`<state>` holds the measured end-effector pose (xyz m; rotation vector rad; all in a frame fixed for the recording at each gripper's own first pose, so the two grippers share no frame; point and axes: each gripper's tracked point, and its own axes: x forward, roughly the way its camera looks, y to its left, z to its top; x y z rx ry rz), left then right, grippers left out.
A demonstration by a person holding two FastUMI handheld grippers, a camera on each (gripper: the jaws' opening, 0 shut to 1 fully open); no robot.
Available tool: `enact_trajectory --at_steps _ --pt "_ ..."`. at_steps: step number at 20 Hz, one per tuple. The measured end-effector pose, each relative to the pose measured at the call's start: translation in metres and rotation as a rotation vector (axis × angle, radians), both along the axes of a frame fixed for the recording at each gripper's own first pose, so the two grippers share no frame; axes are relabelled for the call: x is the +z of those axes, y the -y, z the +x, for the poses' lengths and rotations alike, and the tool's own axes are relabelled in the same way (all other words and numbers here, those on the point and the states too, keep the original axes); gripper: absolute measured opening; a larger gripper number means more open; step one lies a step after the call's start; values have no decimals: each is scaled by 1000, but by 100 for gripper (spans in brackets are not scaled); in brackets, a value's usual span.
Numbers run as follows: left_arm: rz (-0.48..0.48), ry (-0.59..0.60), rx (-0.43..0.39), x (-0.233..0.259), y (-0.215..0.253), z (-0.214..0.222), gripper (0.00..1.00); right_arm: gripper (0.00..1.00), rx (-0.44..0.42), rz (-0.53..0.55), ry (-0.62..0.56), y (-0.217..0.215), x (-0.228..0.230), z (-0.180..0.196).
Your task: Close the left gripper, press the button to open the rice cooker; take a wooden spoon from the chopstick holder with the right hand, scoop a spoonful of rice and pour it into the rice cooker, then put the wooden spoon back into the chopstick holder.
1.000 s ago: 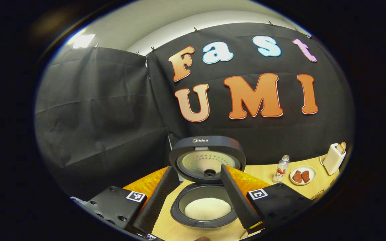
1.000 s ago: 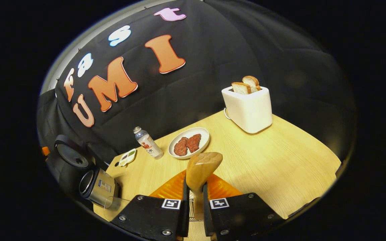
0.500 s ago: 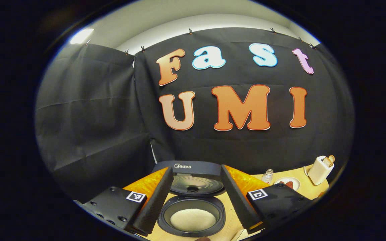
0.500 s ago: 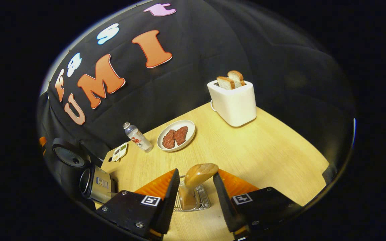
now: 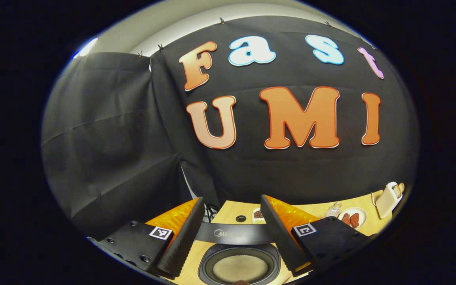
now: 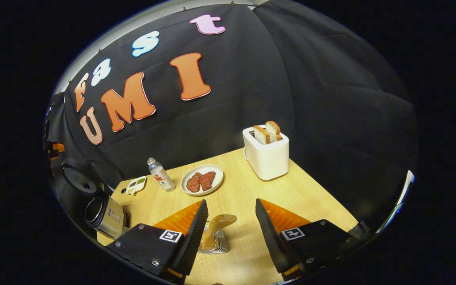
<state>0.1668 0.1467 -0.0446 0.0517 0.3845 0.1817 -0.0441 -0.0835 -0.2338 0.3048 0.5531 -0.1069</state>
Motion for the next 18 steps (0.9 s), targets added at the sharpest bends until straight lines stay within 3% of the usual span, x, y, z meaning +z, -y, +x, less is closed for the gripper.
enact_trajectory --at_steps 3,4,7,8,10,15,18 --pt "-22 -88 -25 -22 3 13 95 76 -4 -22 14 5 8 -2" --pt "-24 -120 -31 -31 4 16 91 76 -3 -35 23 6 12 -3" --pt "-52 -194 -36 -53 6 16 96 76 -6 -69 62 11 25 -2" --pt "-55 -228 -39 -59 9 13 90 76 -6 -73 68 11 27 -2" --pt "-74 -296 -68 -72 17 8 96 76 -2 -75 66 8 26 -3" --pt "-147 -509 -72 -131 28 -43 96 76 45 -106 61 -8 23 0" --pt "-150 -597 -45 -167 24 -64 89 76 91 -127 66 -21 25 4"
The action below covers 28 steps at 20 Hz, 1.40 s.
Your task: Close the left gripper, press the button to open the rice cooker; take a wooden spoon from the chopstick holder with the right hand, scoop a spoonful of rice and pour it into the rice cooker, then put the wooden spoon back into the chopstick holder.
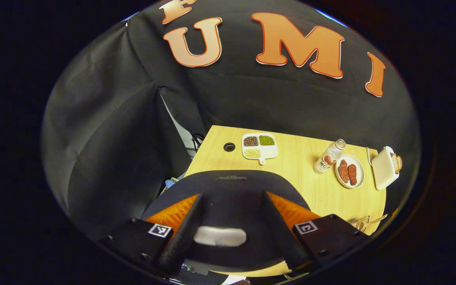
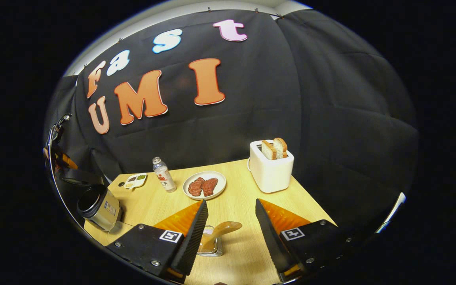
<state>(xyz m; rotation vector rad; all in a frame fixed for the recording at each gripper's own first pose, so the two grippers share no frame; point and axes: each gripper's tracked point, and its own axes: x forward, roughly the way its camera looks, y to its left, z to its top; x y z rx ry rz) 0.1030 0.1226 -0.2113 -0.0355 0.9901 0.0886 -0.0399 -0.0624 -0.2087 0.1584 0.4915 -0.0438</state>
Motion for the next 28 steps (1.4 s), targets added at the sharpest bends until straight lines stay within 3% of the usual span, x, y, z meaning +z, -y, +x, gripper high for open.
enact_trajectory --at_steps 3,4,9,12,13,15,21,28 --pt "-37 -86 17 -19 2 -29 89 76 31 -2 6 -11 2 4" --pt "-43 -109 19 -26 2 -34 96 76 39 1 7 -15 3 5" --pt "-75 -243 50 -63 6 -51 93 76 76 -22 -18 -27 -7 5" --pt "-87 -307 31 -67 7 -60 100 76 87 -55 -22 -27 -6 1" --pt "-89 -318 20 -70 7 -60 89 76 88 -63 -24 -27 -7 1" --pt "-105 -366 26 -76 8 -62 89 76 92 -72 -31 -29 -8 1" --pt "-101 -388 -35 -82 11 -58 97 76 111 -88 -8 -44 0 13" --pt "-86 -307 -63 -79 11 -57 96 76 165 -99 51 -70 16 19"
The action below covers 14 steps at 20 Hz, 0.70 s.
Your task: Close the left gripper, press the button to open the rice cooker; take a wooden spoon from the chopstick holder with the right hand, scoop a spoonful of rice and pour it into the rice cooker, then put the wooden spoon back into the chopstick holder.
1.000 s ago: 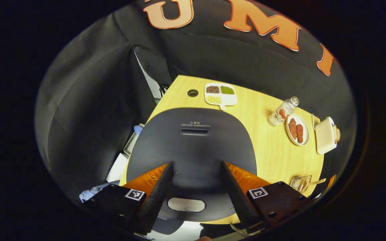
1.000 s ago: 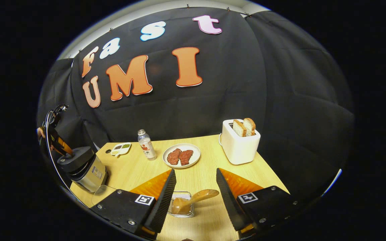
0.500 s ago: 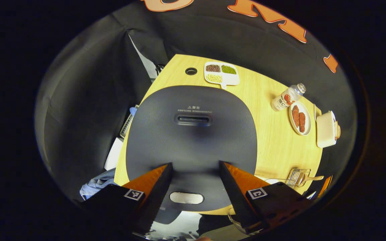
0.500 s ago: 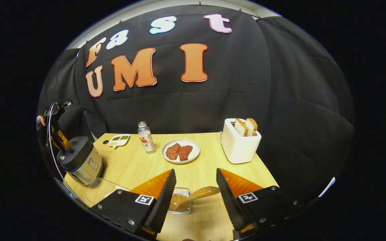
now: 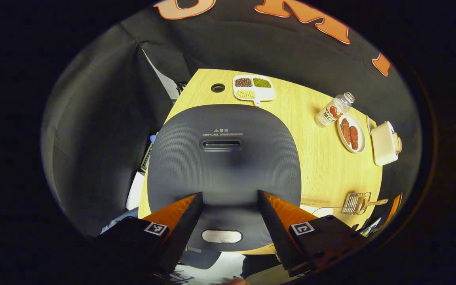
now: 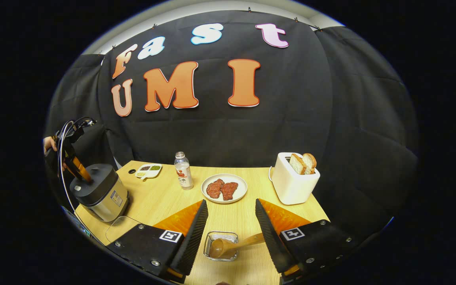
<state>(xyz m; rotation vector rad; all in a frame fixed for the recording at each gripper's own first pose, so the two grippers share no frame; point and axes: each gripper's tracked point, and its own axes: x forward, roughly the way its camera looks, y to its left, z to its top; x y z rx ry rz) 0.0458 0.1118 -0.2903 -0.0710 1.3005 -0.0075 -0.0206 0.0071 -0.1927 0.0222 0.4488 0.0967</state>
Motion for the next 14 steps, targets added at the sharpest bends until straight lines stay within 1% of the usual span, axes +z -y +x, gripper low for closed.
enact_trajectory --at_steps 1,4,6,9,11,12,14 --pt "4 31 -7 0 0 -2 98 76 7 0 8 -2 2 1" --pt "13 146 -34 4 1 0 96 76 18 7 29 -7 10 4" --pt "16 231 -27 4 2 -3 99 76 16 17 42 -9 14 7" --pt "54 368 -23 8 -2 -4 96 76 35 26 65 -17 22 8" --pt "126 467 -3 8 -1 -6 96 76 54 26 78 -23 26 10" --pt "179 513 -11 10 -1 -7 98 76 62 27 83 -27 28 11" --pt "302 626 -25 30 -3 -8 96 76 84 30 90 -36 32 12"
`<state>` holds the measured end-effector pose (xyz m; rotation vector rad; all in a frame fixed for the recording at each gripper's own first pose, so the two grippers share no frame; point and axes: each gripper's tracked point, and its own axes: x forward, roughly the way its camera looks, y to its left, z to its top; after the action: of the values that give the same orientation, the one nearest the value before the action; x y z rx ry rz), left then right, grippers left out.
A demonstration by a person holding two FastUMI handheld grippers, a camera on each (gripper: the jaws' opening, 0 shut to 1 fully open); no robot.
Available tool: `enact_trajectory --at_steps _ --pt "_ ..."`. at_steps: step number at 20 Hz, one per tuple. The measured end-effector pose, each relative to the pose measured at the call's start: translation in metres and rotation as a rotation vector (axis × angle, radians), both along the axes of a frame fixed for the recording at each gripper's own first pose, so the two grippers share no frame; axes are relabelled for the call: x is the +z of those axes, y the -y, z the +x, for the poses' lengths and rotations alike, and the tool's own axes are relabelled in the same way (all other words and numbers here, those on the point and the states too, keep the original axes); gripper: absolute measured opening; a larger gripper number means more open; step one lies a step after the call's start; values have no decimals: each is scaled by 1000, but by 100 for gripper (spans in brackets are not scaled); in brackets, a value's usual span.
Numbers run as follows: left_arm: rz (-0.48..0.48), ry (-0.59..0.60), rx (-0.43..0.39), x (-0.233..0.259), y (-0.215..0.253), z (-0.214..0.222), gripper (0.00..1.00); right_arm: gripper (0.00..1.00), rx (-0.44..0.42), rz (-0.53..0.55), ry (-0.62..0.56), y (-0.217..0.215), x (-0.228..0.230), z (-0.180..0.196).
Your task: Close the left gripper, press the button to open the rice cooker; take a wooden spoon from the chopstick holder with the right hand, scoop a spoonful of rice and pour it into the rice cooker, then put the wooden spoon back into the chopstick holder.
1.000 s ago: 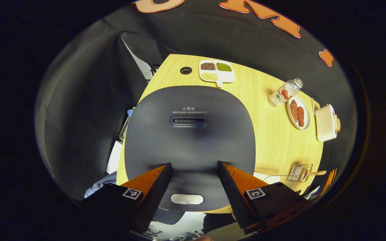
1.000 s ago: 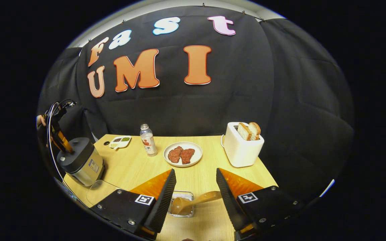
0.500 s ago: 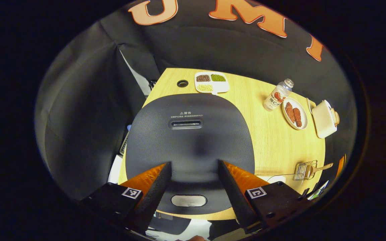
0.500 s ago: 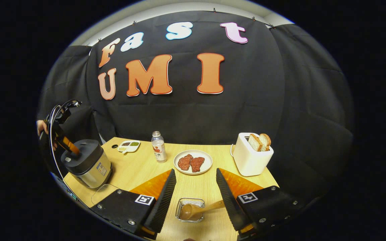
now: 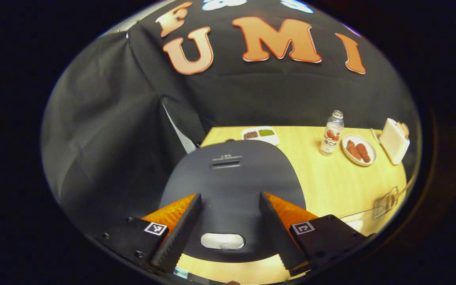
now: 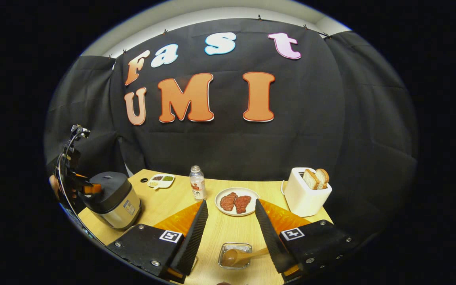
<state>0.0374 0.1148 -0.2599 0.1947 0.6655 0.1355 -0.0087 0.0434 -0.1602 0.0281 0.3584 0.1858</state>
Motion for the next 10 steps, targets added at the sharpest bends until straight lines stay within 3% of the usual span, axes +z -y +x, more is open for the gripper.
enact_trajectory --at_steps 4,5,6,10 --pt "11 240 -81 73 45 -1 92 76 36 9 16 -13 10 0" --pt "7 283 -92 84 52 -4 100 76 39 10 24 -15 13 0" --pt "-9 322 -105 99 61 -6 100 76 41 9 35 -17 18 0" --pt "-102 468 -132 161 83 -15 92 76 32 3 113 -20 48 4"
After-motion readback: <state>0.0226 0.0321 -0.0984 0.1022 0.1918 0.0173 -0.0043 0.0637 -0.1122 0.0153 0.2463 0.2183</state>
